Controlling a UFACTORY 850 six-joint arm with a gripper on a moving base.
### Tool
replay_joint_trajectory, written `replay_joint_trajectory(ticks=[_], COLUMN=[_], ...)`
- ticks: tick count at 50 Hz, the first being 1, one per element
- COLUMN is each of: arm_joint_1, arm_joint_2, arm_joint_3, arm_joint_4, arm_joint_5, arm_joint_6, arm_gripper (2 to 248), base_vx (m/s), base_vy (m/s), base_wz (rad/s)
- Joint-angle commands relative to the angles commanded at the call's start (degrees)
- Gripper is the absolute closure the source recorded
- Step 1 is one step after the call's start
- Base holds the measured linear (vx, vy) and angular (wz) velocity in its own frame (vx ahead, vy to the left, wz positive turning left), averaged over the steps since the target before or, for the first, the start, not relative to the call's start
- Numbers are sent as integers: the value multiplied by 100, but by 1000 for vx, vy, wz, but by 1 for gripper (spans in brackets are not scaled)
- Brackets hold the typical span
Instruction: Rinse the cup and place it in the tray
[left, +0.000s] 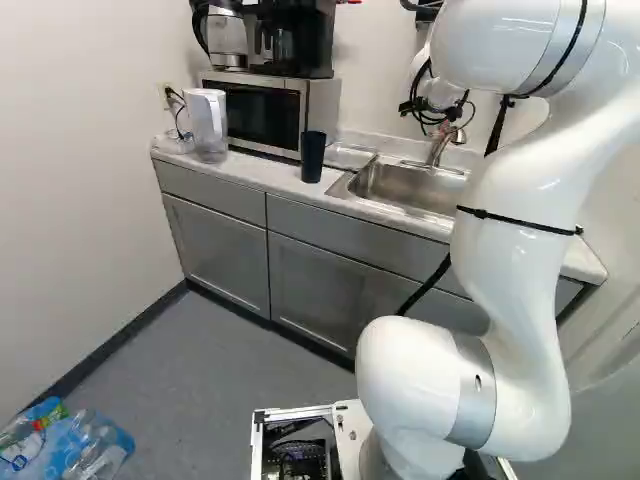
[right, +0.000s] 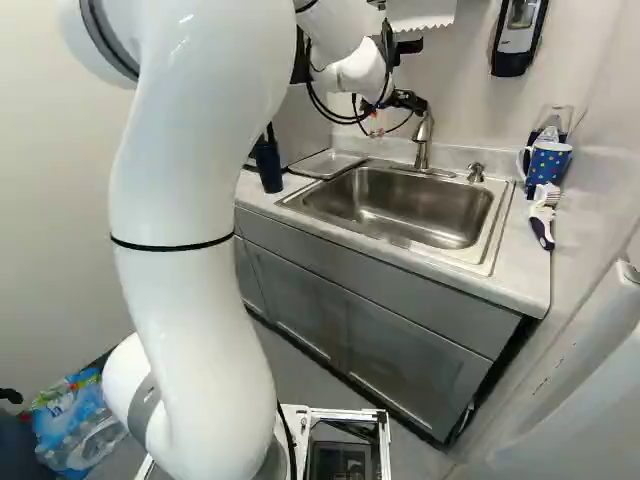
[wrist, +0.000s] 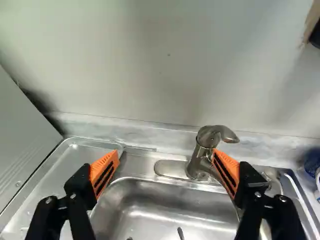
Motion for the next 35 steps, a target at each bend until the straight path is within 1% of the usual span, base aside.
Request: replay_joint_trajectory(ticks=[25,35], arm_joint_1=[-3,-18], arm_joint_2=[-4,-65], arm_joint_3=[-5,-77], arm_joint_4=[0,0], arm_joint_5=[51,97], arm_joint_6=[0,0], arm_gripper=[3,3], base_vx=[0,0], base_vy=[0,0], base_wz=[0,0])
